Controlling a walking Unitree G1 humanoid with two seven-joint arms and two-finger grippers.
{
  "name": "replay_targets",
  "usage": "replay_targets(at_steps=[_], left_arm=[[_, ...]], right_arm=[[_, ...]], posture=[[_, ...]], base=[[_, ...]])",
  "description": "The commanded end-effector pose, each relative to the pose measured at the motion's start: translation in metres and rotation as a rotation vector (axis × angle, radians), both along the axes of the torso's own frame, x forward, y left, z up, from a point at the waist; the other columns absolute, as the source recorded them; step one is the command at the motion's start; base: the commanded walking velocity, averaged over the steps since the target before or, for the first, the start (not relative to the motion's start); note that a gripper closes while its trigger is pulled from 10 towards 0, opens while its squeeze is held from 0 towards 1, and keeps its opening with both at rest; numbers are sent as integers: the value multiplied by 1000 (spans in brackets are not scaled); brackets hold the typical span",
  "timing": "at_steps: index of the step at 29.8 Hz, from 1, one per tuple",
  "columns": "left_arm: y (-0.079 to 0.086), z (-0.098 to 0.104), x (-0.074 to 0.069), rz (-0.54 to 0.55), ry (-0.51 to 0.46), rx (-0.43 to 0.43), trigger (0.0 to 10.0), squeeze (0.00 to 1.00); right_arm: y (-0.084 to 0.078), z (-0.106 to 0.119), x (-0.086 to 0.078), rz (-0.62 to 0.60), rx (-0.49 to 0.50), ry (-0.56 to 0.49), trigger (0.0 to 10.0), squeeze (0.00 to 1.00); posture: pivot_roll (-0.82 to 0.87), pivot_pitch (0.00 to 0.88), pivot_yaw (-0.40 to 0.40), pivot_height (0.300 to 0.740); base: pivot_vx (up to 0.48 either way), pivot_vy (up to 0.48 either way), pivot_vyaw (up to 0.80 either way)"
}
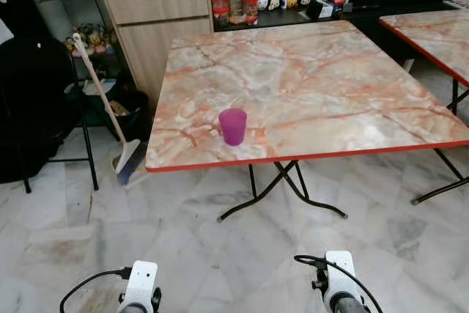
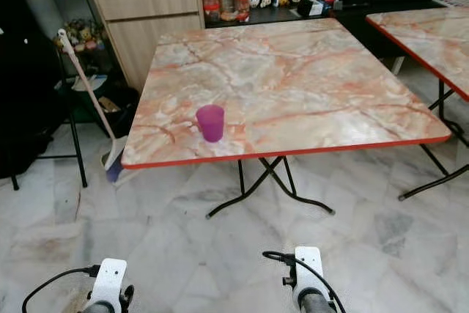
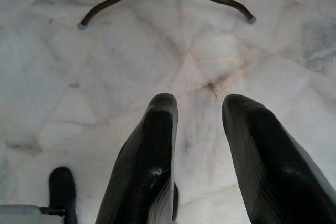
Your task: Setting the table
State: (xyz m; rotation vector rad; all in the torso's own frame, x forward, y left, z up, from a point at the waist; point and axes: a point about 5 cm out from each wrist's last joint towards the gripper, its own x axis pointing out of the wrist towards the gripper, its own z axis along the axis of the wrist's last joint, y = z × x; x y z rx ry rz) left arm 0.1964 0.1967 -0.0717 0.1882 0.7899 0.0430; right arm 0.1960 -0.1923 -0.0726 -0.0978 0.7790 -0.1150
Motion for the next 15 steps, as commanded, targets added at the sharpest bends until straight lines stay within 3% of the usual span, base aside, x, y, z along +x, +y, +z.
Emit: replay_targets(at_steps=[1, 15], left_arm=[[6, -2, -5, 22, 14, 9, 10000, 0], [6, -3, -7, 32, 16, 5, 10000, 0]], right_arm=[[5, -1, 0, 0, 10, 8, 10000, 0], [4, -2, -3, -37, 23, 10, 10000, 0]], posture=[[41, 0, 68, 740], [34, 0, 71, 740]], base=[[334, 0, 0], [349, 0, 0]])
